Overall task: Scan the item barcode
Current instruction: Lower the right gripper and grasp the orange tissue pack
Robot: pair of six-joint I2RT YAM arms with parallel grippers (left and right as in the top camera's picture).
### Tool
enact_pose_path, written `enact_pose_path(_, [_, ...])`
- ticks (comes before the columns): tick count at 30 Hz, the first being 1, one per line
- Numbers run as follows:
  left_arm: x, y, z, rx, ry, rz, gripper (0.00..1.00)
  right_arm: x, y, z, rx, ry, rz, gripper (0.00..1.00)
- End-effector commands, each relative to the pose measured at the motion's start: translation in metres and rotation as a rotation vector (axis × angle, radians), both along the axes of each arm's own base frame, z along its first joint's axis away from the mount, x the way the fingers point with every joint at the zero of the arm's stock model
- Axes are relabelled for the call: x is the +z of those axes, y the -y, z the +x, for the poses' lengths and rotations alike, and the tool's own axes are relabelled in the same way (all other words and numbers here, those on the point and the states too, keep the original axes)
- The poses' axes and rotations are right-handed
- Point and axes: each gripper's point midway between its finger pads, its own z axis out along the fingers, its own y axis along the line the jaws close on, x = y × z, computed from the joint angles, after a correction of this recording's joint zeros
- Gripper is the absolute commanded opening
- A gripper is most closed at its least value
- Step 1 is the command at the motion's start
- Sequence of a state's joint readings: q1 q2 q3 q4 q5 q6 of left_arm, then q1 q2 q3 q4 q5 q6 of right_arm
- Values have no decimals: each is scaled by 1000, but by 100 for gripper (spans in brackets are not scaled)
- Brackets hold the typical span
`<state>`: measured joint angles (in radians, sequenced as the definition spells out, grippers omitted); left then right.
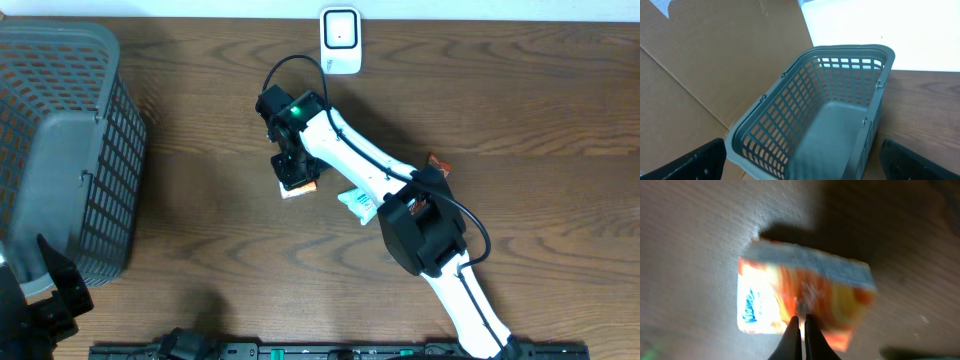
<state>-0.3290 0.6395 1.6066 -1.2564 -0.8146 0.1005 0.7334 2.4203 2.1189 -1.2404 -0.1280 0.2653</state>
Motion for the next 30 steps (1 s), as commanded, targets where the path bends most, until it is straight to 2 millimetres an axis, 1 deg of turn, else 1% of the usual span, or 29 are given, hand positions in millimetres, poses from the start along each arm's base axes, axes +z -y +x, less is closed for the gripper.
enact_pose_path(1, [0,-1,-1,12,6,-8,98,60,-5,17,-17,102,63,12])
enact_pose_path(2, [0,-1,-1,12,6,-8,98,68,-5,17,-17,111,70,33])
enact_pose_path(3, [0,-1,-1,12,6,-8,98,76,-6,18,-17,119,78,51])
enact_pose_path(4, [0,-1,-1,12,6,-8,98,81,-7,19,-10,126,83,72])
enact_pose_path(6, [0,-1,-1,12,6,-8,98,85,-9,20,-3,135,89,92])
enact_pose_path(7, [0,-1,-1,12,6,-8,98,84,-9,20,4,138,88,99])
enact_pose_path(10, [0,-1,-1,12,6,-8,98,73,-10,22,66,148,77,99])
enact_pose_path(13, [0,-1,-1,12,6,-8,98,64,-6,29,63,170,40,99])
enact_pose_path(17, [0,-1,-1,12,6,-8,98,54,-10,29,72,157,39,99])
enact_pose_path(24, [0,-1,-1,12,6,-8,98,25,-22,29,90,144,32,99])
enact_pose_path(28, [0,-1,-1,12,6,-8,98,17,-29,27,101,145,35,99])
enact_pose_path(30, [0,-1,-1,12,6,-8,98,13,-29,27,91,145,25,99])
